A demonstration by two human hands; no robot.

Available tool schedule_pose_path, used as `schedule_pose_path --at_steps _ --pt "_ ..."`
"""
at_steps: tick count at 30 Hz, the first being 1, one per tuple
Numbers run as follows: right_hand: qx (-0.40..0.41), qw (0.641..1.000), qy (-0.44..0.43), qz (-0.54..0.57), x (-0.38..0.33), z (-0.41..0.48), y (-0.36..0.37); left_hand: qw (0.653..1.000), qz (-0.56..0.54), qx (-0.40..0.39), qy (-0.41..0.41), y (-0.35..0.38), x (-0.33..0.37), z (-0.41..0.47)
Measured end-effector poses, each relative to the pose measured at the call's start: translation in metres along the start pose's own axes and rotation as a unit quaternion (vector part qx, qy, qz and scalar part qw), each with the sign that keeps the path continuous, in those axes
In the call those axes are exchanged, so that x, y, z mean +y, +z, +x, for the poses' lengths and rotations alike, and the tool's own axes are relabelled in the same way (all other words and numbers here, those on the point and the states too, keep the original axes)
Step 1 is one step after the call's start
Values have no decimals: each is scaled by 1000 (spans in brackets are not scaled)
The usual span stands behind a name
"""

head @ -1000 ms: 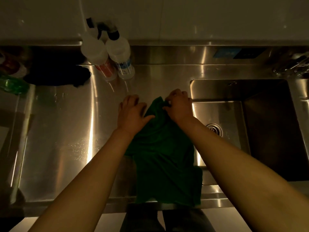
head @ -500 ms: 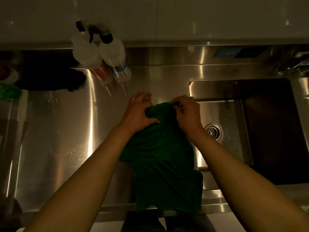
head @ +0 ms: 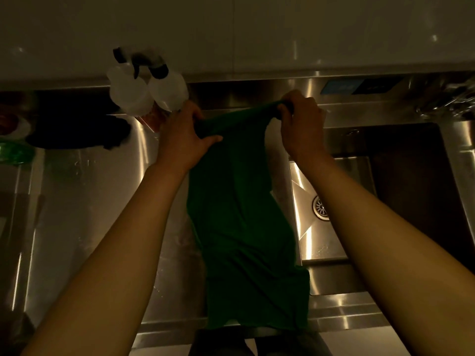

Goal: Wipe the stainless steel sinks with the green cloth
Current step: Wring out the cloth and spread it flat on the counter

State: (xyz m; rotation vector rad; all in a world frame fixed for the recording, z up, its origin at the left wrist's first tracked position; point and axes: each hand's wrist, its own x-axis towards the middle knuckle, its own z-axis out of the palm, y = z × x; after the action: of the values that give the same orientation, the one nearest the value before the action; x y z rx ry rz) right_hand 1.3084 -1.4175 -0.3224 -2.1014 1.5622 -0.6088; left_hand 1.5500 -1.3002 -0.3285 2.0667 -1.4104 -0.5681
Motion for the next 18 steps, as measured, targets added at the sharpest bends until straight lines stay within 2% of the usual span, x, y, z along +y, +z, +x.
schedule_pose_path --at_steps 2,4,6,11,15,18 --pt "-6 1000 2 -7 4 -8 0 999 23 -27 5 -6 -5 -9" --pt "-39 999 -11 -5 8 -27 2 992 104 -66 19 -11 -16 -23" --pt "-82 995 -51 -10 12 -52 3 985 154 -66 44 -16 -26 -43" --pt "-161 974 -151 -57 27 -126 -13 988 119 -14 97 -28 -31 -117" --pt "-211 949 -212 -102 43 -190 -36 983 115 -69 123 -17 -21 -191" --pt "-245 939 -219 -101 56 -234 -52 982 103 -98 123 -6 -12 -241"
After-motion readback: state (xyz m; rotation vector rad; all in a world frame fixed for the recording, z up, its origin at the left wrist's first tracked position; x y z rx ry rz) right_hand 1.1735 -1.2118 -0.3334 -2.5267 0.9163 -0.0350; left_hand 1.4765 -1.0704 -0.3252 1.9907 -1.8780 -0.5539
